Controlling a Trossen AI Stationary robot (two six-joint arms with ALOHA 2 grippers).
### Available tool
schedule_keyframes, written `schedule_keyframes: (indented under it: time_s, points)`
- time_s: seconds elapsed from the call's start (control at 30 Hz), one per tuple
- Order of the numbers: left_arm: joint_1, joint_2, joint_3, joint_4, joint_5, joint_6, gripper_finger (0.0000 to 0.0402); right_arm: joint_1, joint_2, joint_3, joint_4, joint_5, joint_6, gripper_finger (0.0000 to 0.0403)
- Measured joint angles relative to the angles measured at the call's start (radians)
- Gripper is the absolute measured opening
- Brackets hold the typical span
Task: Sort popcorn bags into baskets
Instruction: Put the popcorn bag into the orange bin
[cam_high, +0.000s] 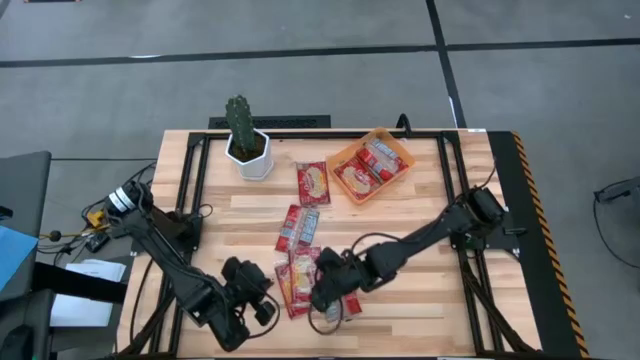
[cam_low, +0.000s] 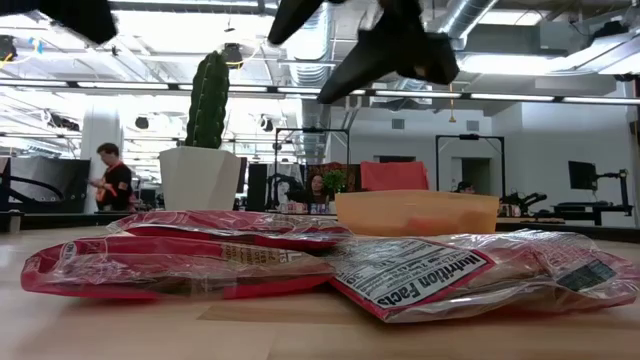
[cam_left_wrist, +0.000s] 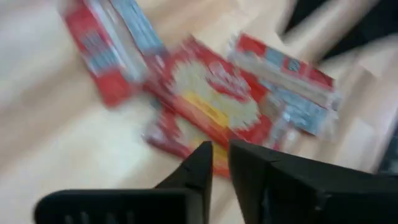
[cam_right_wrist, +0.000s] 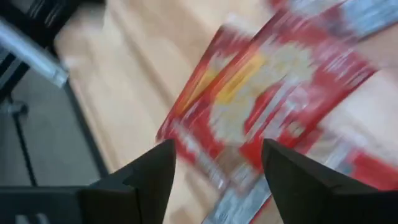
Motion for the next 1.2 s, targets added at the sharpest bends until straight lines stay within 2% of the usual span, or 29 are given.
schedule_keyframes:
  time_s: [0.17,0.33,0.4,0.53,0.63,0.73,0.93,1.2]
  points:
    - [0.003,0.001,-0.181,0.346,0.011,-0.045,0.0108,-0.033,0.001,-0.044,-0.014,0.021,0.066,0.0260]
    - [0.052,0.001,-0.338,0.689,0.034,-0.001,0.0188,-0.032,0.000,-0.118,0.021,0.025,0.166,0.0256]
    - [0.077,0.001,-0.379,0.764,0.039,0.007,0.0217,-0.032,0.001,-0.159,0.064,0.035,0.206,0.0256]
    - [0.119,0.001,-0.431,0.792,0.067,-0.027,0.0254,-0.036,0.001,-0.229,0.162,0.036,0.255,0.0256]
    - [0.139,0.001,-0.452,0.804,0.067,-0.037,0.0262,-0.042,0.001,-0.265,0.233,0.037,0.259,0.0256]
    - [0.159,0.001,-0.454,0.811,0.068,-0.026,0.0260,-0.049,0.001,-0.274,0.230,0.045,0.259,0.0256]
    - [0.206,0.040,-0.454,0.887,0.120,0.032,0.0236,-0.063,0.001,-0.312,0.276,0.061,0.259,0.0256]
    - [0.212,0.128,-0.453,0.997,0.133,0.006,0.0216,-0.078,0.001,-0.345,0.322,0.065,0.247,0.0256]
